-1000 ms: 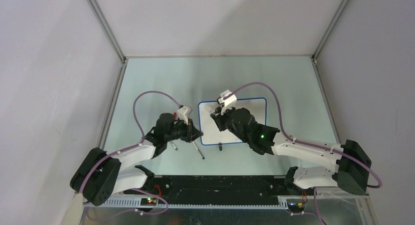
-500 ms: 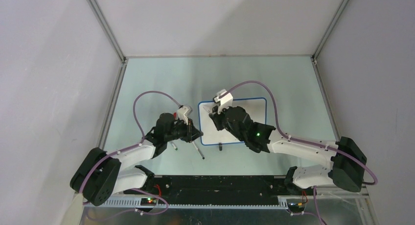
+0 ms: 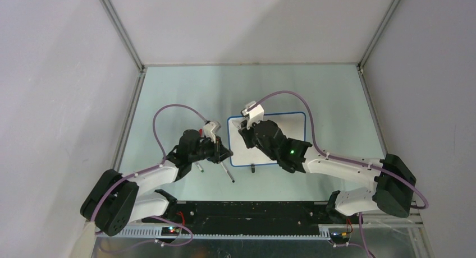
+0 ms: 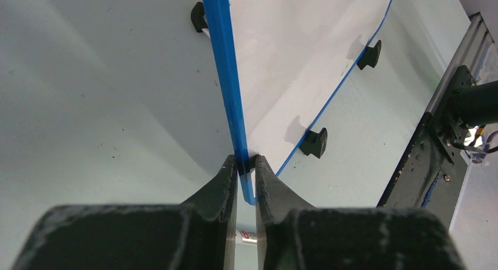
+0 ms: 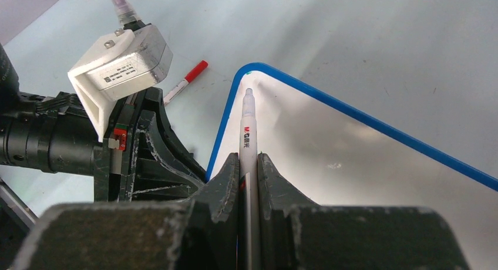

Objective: Write a sentence on the whiteboard
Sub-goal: Write a sentence with the whiteboard marker.

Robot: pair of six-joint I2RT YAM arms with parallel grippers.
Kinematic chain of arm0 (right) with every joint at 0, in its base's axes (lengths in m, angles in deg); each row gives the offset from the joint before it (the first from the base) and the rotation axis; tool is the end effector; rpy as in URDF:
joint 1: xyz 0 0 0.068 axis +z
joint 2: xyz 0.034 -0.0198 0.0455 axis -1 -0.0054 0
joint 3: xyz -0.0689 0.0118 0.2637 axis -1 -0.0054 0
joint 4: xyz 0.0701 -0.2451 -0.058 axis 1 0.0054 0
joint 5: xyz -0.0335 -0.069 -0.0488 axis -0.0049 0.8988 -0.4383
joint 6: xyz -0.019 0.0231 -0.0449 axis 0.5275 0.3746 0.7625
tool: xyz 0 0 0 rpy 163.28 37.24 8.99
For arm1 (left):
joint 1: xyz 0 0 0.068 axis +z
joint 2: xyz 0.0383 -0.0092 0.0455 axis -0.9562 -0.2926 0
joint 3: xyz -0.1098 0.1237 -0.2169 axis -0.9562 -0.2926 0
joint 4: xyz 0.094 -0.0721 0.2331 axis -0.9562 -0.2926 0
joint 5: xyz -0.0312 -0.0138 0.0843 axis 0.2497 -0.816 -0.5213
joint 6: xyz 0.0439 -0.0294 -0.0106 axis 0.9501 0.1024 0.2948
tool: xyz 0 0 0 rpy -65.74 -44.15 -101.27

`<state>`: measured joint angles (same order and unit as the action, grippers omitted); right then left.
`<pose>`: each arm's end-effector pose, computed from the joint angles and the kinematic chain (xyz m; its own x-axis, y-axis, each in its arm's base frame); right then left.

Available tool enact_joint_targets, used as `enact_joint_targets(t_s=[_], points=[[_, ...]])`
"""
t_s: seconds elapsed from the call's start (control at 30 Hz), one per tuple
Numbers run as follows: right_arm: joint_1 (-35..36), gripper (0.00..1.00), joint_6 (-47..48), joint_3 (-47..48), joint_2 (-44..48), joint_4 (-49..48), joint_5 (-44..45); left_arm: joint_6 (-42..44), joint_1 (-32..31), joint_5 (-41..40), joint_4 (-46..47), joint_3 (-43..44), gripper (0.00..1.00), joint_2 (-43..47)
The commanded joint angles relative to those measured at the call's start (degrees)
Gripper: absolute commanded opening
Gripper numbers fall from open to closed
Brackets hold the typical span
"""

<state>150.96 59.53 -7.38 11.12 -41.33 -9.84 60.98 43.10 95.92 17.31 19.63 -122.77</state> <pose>0.1594 0.2628 0.2933 -0.2496 -0.1687 -0.9535 -0.6107 0.7916 0.0198 0.1815 -0.1223 0.1619 -0.6302 0.0271 -0.7760 0.6161 0.6257 -0.4785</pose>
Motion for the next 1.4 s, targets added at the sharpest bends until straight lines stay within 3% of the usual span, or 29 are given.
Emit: enact_joint_targets(t_s=[0.0, 1.37], points=[[-0.26, 0.00, -0.68, 2.89, -0.76, -0.50, 1.36, 2.35, -0.45, -0.80, 0.35, 1.94, 0.15, 0.36], [-1.15, 0.00, -1.17, 5.45, -4.20, 2.44, 2.20, 2.31, -0.61, -0.73, 0.43, 2.00, 0.15, 0.53]])
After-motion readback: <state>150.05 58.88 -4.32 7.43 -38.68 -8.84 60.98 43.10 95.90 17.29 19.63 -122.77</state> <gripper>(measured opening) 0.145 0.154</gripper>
